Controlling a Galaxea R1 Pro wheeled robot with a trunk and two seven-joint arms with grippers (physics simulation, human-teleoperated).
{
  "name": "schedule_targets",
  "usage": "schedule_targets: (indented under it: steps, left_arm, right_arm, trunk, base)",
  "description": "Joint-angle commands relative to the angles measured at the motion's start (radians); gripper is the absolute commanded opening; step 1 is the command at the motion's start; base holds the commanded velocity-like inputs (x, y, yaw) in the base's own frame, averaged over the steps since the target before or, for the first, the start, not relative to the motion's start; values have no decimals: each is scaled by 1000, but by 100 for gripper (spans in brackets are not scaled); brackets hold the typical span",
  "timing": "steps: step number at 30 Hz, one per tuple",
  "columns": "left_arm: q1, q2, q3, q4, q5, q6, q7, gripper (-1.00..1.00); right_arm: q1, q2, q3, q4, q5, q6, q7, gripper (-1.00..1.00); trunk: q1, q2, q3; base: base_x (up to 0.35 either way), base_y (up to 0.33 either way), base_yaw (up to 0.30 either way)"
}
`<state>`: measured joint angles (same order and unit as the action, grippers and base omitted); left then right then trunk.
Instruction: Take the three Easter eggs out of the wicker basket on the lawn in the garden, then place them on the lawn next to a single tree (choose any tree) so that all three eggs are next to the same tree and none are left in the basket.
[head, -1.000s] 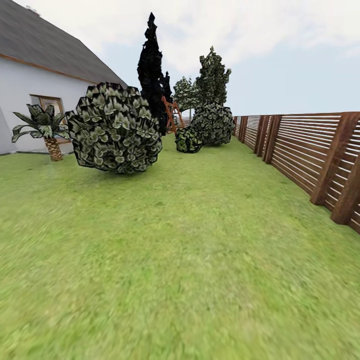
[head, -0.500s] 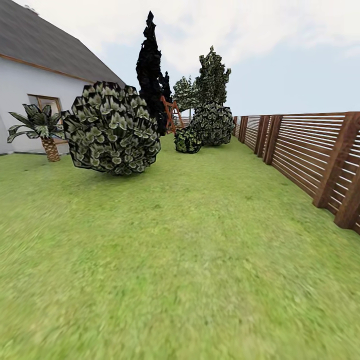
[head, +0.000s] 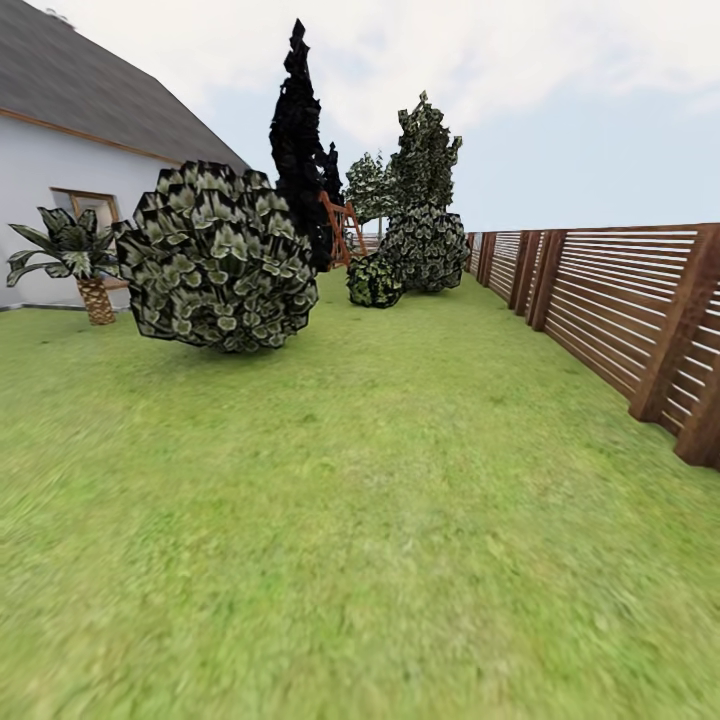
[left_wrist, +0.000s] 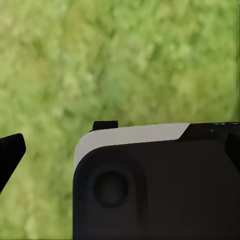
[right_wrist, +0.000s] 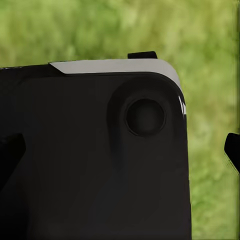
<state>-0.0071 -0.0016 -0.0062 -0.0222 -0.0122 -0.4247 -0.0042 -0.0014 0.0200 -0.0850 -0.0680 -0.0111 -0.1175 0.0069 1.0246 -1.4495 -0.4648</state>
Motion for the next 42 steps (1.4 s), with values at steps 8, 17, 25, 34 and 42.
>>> schedule_targets:
  steps: [8, 17, 25, 34, 42]
  left_arm:
    - [-1, 0, 0, 1, 0, -4, 0, 100]
    - [0, 0, 0, 1, 0, -4, 0, 100]
    - [0, 0, 0, 1, -1, -3, 0, 100]
    - [-1, 0, 0, 1, -1, -4, 0, 100]
    - [0, 0, 0, 1, -1, -3, 0, 100]
  right_arm:
    - [0, 1, -7, -2, -1, -3, 1, 100]
    - [0, 1, -6, -2, -1, -3, 1, 100]
    - [0, 0, -6, -1, -1, -2, 1, 100]
    - [0, 1, -6, -1, -1, -2, 1, 100]
    - [0, 3, -3, -1, 0, -2, 1, 100]
  trunk:
    - [0, 0, -1]
    - [0, 0, -1]
    - [0, 0, -1]
    - [0, 0, -1]
    - [0, 0, -1]
  base:
    - [227, -100, 0]
    - [217, -107, 0]
    - [211, -125, 0]
    - [209, -137, 0]
    - [205, -143, 0]
